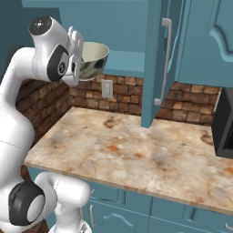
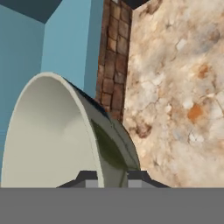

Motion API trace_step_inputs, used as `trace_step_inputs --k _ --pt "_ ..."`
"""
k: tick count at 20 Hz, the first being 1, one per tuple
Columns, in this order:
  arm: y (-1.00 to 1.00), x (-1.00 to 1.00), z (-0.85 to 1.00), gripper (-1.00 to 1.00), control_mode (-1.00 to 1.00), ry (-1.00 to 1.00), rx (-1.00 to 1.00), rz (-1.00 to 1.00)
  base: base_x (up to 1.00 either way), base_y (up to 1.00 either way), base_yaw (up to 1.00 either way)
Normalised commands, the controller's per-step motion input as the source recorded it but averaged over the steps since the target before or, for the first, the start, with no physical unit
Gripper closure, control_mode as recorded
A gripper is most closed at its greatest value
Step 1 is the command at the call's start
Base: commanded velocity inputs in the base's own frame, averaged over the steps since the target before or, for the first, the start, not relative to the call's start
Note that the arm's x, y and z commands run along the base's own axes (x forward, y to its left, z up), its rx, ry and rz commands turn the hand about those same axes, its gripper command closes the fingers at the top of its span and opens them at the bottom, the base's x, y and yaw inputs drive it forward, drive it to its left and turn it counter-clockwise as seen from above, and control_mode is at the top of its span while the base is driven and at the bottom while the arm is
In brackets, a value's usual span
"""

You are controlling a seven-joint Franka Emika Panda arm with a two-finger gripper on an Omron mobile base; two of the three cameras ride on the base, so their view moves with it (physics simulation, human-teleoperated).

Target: Pick up the bowls from the cabinet and place each bowl in front of a stool on the dining counter.

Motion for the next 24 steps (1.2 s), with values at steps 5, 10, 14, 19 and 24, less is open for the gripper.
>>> trace_step_inputs --k 5,10,14,19,24 --pt "-0.05 -0.66 -0.41 1.0 -1.0 0.06 0.0 -0.01 0.0 0.0 0.0" --pt "0.0 -0.7 -0.69 1.0 -1.0 0.18 -0.04 0.0 0.0 0.0 0.0" --pt "0.0 -0.44 -0.88 1.0 -1.0 0.18 -0.07 0.0 0.0 0.0 0.0" --pt "0.0 -0.06 -0.61 1.0 -1.0 -0.11 0.0 0.0 0.0 0.0 0.0" --pt "0.0 -0.07 -0.56 1.0 -1.0 -0.17 0.0 0.0 0.0 0.0 0.0"
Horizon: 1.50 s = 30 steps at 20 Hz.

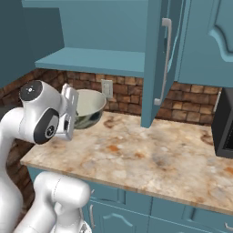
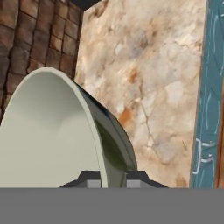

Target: Pick up the bowls from the cabinet and place each bowl in front of a stool on the dining counter.

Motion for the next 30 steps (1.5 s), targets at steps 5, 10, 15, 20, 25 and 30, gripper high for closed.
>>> trace_step_inputs --k 5,10,15,20,25,30 --pt "0.09 -0.21 -0.31 1.0 -1.0 -0.01 0.0 0.0 0.0 0.0 0.0" --pt "0.19 -0.29 -0.16 1.0 -1.0 0.0 0.0 0.02 0.0 0.0 0.0" --pt "0.03 -0.16 -0.13 1.0 -1.0 0.0 0.0 0.03 0.0 0.0 0.0" --pt "0.0 0.0 -0.01 1.0 -1.0 0.0 0.0 0.0 0.0 0.0 0.0" --pt "0.0 -0.01 0.0 1.0 1.0 0.0 0.0 0.0 -0.25 0.01 0.0" --pt "0.0 0.0 0.0 1.0 1.0 0.0 0.0 0.0 -0.82 0.19 0.03"
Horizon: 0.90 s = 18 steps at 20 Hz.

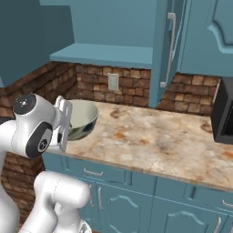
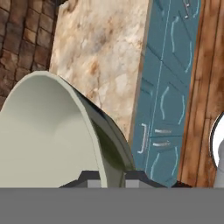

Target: Pick up the bowls from the cabinet and place each bowl in front of a stool on the dining counter.

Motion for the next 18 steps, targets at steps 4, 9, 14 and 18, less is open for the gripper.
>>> trace_step_inputs --k 4,9,14,18 --pt "0.0 0.0 0.0 1.0 1.0 0.0 0.0 0.0 -0.61 0.25 0.33" --pt "0.0 0.0 0.0 1.0 1.0 0.0 0.0 0.0 -0.16 0.42 0.71" --pt "0.0 0.0 0.0 1.0 1.0 0.0 0.0 0.0 -0.26 0.59 0.8" --pt "0.0 0.0 0.0 1.0 1.0 0.0 0.0 0.0 -0.18 0.62 0.83"
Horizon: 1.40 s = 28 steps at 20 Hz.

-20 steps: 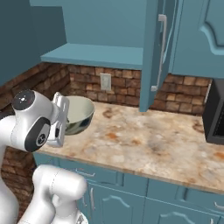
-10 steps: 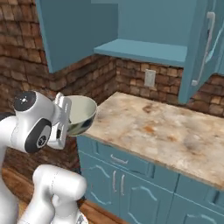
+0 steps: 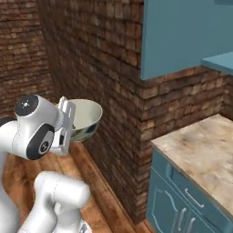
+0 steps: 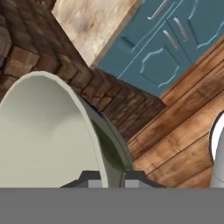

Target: Pick up the bowls from the cabinet and place each bowl in front of a stool on the dining counter.

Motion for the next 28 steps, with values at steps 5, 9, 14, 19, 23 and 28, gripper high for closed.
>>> trace_step_inputs --k 5,9,14,19,23,28 --pt "0.0 0.0 0.0 1.0 1.0 0.0 0.0 0.0 0.17 0.46 0.75" --pt "0.0 0.0 0.0 1.0 1.0 0.0 0.0 0.0 0.8 0.33 0.54" --pt "0.0 0.0 0.0 1.0 1.0 0.0 0.0 0.0 1.0 0.35 0.41" --pt "0.0 0.0 0.0 1.0 1.0 0.0 0.0 0.0 1.0 0.2 0.48" --pt "0.0 0.0 0.0 1.0 1.0 0.0 0.0 0.0 1.0 0.09 0.56" --pt "0.0 0.0 0.0 1.0 1.0 0.0 0.0 0.0 1.0 -0.06 0.63"
